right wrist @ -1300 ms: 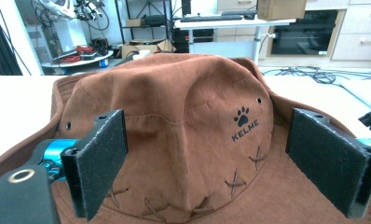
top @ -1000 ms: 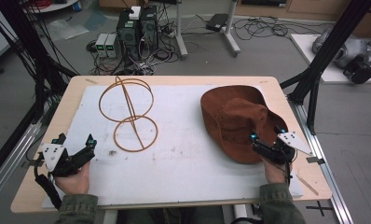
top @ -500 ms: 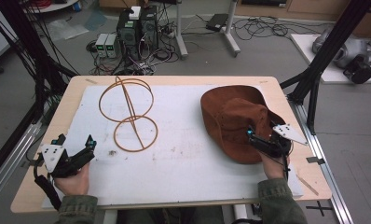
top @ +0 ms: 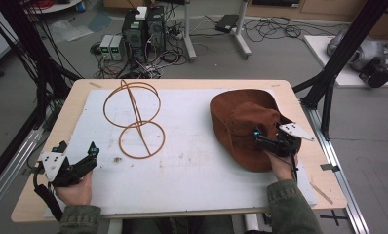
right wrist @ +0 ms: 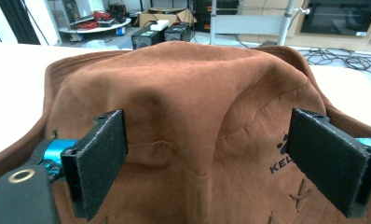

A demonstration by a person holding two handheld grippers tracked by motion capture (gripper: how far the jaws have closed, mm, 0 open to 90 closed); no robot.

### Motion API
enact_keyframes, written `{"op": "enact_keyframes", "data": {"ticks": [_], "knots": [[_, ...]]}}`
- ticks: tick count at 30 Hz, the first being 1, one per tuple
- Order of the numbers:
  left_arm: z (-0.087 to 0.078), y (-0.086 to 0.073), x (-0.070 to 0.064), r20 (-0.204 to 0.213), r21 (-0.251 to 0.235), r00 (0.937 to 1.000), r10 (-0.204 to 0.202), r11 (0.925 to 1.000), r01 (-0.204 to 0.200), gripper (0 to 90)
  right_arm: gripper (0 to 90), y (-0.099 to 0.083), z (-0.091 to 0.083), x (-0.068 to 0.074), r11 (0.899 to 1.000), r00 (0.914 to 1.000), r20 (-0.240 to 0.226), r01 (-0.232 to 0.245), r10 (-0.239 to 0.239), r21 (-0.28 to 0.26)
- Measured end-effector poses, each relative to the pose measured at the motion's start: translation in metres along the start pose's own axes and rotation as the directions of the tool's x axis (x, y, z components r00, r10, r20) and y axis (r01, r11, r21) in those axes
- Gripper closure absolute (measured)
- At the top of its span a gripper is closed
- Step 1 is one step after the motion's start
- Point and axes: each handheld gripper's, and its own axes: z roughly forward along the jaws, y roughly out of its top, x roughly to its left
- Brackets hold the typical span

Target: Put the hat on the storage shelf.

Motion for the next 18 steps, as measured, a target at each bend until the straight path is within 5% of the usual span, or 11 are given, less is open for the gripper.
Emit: {"op": "enact_keyframes", "data": {"ticks": [10, 14, 18], "knots": [[0.0, 0.0, 0.0, 0.001, 0.0, 1.0, 0.0, 1.0, 0.0, 10.6, 12.5, 0.002, 0.016, 0.0, 0.998, 0.9993, 0.021, 0.031, -0.032, 0.057], [0.0, 0.0, 0.0, 0.0, 0.0, 1.0, -0.001, 1.0, 0.001, 10.7, 24.7, 0.002, 0.018, 0.003, 0.995, 0.997, -0.015, 0.077, -0.077, 0.069], [0.001, 0.0, -0.001, 0.005, 0.002, 1.0, 0.003, 1.0, -0.003, 10.8, 33.6, 0.001, 0.019, 0.003, 0.995, 0.9971, -0.034, 0.07, -0.068, 0.073]]}}
